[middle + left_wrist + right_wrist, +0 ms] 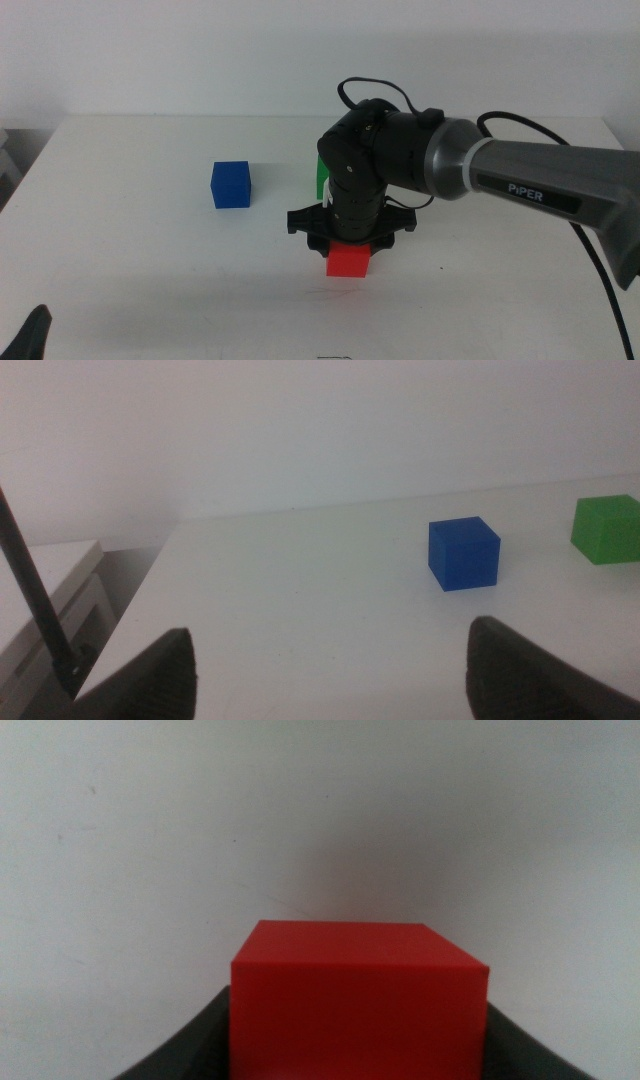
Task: Stack red cubes first, then green, then blue cubes in a specific spot.
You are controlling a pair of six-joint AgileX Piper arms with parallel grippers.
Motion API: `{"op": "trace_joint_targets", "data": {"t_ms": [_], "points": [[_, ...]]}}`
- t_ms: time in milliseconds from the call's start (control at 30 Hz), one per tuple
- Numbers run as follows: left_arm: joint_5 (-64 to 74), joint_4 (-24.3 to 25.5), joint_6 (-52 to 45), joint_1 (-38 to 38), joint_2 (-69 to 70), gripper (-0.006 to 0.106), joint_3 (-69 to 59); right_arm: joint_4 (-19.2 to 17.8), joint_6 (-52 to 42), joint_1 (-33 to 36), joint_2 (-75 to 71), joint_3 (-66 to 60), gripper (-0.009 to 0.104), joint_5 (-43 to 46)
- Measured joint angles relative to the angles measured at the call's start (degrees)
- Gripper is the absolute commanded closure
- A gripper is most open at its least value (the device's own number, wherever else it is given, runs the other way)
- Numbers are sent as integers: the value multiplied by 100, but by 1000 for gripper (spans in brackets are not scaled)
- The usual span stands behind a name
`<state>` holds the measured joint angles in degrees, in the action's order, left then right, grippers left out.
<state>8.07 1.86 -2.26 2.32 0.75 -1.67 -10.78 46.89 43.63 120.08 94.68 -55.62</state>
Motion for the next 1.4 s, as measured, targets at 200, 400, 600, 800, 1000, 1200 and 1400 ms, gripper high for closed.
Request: {"op": "trace_joint_targets", "data": {"t_ms": [200,400,600,800,1000,1200,1400], "points": [[0,0,0,0,0,10,0,90,23,0,102,1,93,151],[0,4,0,0,0,10,0,137,23,0,203,13,85,155],[0,4,0,0,0,10,0,190,27,0,235,33,34,155],[0,4,0,0,0,10,0,194,27,0,245,61,25,168],[0,4,0,0,0,10,0,168,22,0,245,480,25,-231],[0,4,0,0,0,10,0,-346,16,0,245,1353,25,-1045],[0,4,0,0,0,10,0,-719,-70,-25,284,2068,25,-951]]}}
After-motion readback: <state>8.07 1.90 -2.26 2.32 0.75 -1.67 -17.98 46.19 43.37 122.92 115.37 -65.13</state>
